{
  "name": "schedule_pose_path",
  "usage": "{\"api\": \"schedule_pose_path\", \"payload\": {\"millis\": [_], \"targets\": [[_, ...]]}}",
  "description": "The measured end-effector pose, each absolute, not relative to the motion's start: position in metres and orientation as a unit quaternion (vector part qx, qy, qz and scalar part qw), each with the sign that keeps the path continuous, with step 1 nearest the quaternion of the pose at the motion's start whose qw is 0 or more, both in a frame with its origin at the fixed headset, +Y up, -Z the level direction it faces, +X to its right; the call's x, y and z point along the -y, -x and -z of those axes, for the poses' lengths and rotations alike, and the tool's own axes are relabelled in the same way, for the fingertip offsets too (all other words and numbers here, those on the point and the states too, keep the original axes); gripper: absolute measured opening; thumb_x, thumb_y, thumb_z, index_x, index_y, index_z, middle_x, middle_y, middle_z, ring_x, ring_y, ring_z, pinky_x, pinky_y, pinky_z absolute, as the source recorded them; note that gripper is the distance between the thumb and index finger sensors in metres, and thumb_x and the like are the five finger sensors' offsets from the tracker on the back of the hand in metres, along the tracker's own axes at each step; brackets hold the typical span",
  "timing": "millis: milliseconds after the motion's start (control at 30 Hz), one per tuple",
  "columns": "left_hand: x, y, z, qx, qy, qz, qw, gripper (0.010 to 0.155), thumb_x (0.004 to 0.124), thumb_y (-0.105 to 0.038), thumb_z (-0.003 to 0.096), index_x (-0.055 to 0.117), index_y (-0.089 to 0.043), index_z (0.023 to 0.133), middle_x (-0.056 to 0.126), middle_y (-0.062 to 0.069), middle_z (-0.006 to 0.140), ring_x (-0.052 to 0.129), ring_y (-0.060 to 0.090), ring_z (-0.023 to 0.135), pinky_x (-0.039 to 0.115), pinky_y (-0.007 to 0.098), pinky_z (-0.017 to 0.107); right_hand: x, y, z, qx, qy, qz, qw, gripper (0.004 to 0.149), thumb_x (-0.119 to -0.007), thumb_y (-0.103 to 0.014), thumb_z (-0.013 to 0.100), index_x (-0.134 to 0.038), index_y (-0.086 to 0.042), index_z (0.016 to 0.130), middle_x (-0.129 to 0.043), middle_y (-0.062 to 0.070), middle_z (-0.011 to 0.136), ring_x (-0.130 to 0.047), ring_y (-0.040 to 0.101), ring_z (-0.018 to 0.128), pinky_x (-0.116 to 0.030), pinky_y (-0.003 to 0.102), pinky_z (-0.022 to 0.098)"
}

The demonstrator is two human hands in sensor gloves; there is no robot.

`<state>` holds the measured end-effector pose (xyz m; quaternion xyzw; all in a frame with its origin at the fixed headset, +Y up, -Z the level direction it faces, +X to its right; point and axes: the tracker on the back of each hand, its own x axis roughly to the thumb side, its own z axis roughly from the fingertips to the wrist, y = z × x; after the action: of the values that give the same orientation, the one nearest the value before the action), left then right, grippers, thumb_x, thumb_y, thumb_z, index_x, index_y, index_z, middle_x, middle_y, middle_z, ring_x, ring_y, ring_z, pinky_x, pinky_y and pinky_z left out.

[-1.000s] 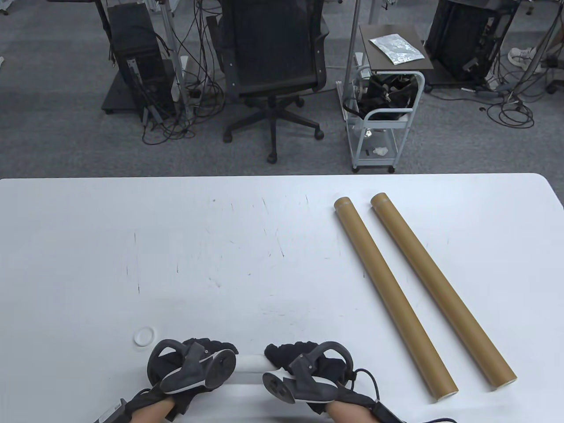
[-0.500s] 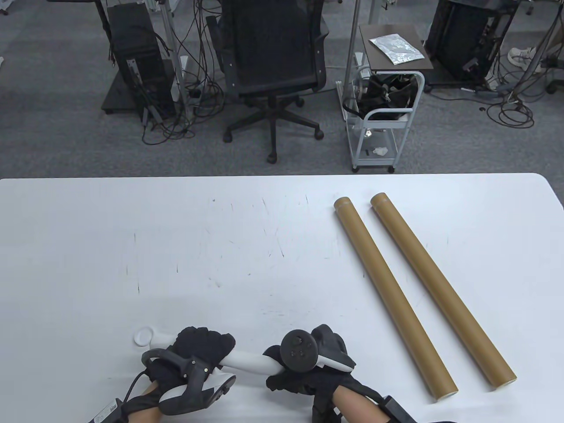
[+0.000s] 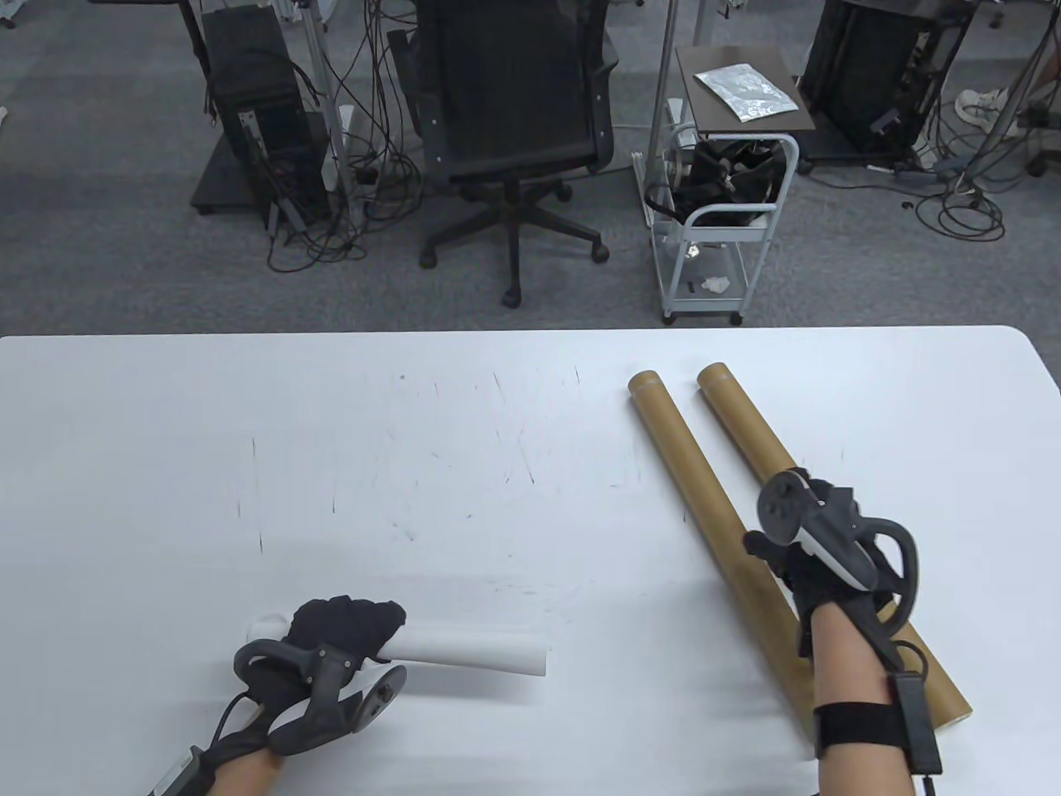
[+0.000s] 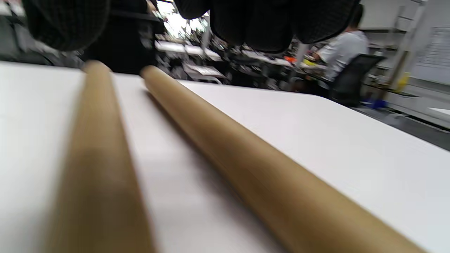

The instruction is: Roll up mouse pads and store in mailing tubes

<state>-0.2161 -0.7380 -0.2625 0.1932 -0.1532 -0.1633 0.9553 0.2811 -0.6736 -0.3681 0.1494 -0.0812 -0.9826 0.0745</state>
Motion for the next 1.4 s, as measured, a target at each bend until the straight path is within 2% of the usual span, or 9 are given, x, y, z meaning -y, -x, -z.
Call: {"api": "schedule_pose_path", "payload": {"millis": [233,433,667,833,933,1067,1167,1300,1400], "targets": [[0.742,0.216,0.264,0.155,-0.189,0.176,0.953,0.042,0.079,-0.058,0.0367,0.074,-0.040,0.074,0.095,-0.019,0.053,0.099,0.001,0.047,0.088,0.027,0.051,0.728,-0.337,0.381,0.211,-0.214,0.952,0.056,0.099,-0.076,-0.056,0.040,-0.030,-0.009,0.114,-0.049,0.019,0.116,-0.062,0.050,0.098,-0.063,0.065,0.067],[0.740,0.215,0.264,0.152,-0.188,0.184,0.953,0.042,0.079,-0.058,0.0368,0.074,-0.040,0.074,0.095,-0.019,0.054,0.099,0.002,0.047,0.088,0.027,0.051,0.752,-0.339,0.400,0.237,-0.211,0.947,0.049,0.097,-0.070,-0.059,0.041,-0.031,-0.008,0.114,-0.058,0.017,0.111,-0.072,0.044,0.092,-0.070,0.057,0.064],[0.741,0.223,0.268,0.139,-0.184,0.193,0.954,0.042,0.079,-0.058,0.0365,0.074,-0.040,0.074,0.095,-0.019,0.054,0.099,0.001,0.047,0.088,0.027,0.051,0.744,-0.334,0.404,0.146,-0.206,0.957,0.144,0.081,-0.073,-0.060,0.038,-0.058,-0.015,0.103,-0.082,0.004,0.089,-0.092,0.023,0.069,-0.081,0.040,0.053],[0.738,0.223,0.274,0.125,-0.185,0.189,0.956,0.043,0.079,-0.058,0.0368,0.073,-0.040,0.075,0.095,-0.020,0.055,0.099,0.001,0.048,0.088,0.027,0.052,0.717,-0.352,0.380,0.078,-0.265,0.942,0.190,0.080,-0.075,-0.062,0.036,-0.054,-0.023,0.103,-0.076,0.000,0.091,-0.088,0.021,0.072,-0.078,0.040,0.059],[0.736,0.220,0.276,0.121,-0.181,0.189,0.958,0.042,0.079,-0.058,0.0372,0.073,-0.041,0.075,0.095,-0.020,0.055,0.099,0.001,0.049,0.087,0.027,0.052,0.693,-0.351,0.356,0.020,-0.269,0.952,0.144,0.080,-0.075,-0.060,0.037,-0.051,-0.024,0.103,-0.072,0.000,0.094,-0.086,0.021,0.076,-0.077,0.042,0.061],[0.733,0.231,0.278,0.098,-0.183,0.189,0.960,0.043,0.079,-0.058,0.0363,0.074,-0.041,0.075,0.095,-0.020,0.055,0.099,0.001,0.048,0.088,0.027,0.052,0.653,-0.313,0.328,-0.080,-0.189,0.977,0.057,0.078,-0.079,-0.054,0.038,-0.046,-0.025,0.103,-0.065,0.002,0.103,-0.078,0.028,0.087,-0.068,0.049,0.068],[0.733,0.252,0.286,0.053,-0.171,0.177,0.968,0.043,0.080,-0.058,0.0361,0.074,-0.040,0.074,0.096,-0.019,0.054,0.099,0.002,0.047,0.088,0.027,0.051,0.638,-0.273,0.304,-0.193,-0.136,0.968,0.082,0.079,-0.082,-0.049,0.039,-0.043,-0.024,0.103,-0.062,0.002,0.105,-0.073,0.028,0.093,-0.052,0.058,0.075],[0.736,0.284,0.294,-0.018,-0.133,0.152,0.979,0.043,0.080,-0.058,0.0358,0.075,-0.039,0.074,0.096,-0.019,0.053,0.100,0.002,0.045,0.089,0.028,0.049,0.649,-0.220,0.273,-0.268,-0.075,0.953,0.122,0.079,-0.083,-0.048,0.039,-0.041,-0.028,0.103,-0.063,-0.003,0.104,-0.072,0.024,0.094,-0.053,0.061,0.074],[0.737,0.300,0.298,-0.056,-0.117,0.134,0.983,0.043,0.080,-0.058,0.0357,0.076,-0.039,0.074,0.097,-0.019,0.052,0.100,0.002,0.045,0.089,0.028,0.048,0.664,-0.205,0.261,-0.283,-0.035,0.948,0.140,0.075,-0.085,-0.048,0.038,-0.044,-0.039,0.100,-0.063,-0.007,0.102,-0.072,0.022,0.093,-0.054,0.061,0.074]]}}
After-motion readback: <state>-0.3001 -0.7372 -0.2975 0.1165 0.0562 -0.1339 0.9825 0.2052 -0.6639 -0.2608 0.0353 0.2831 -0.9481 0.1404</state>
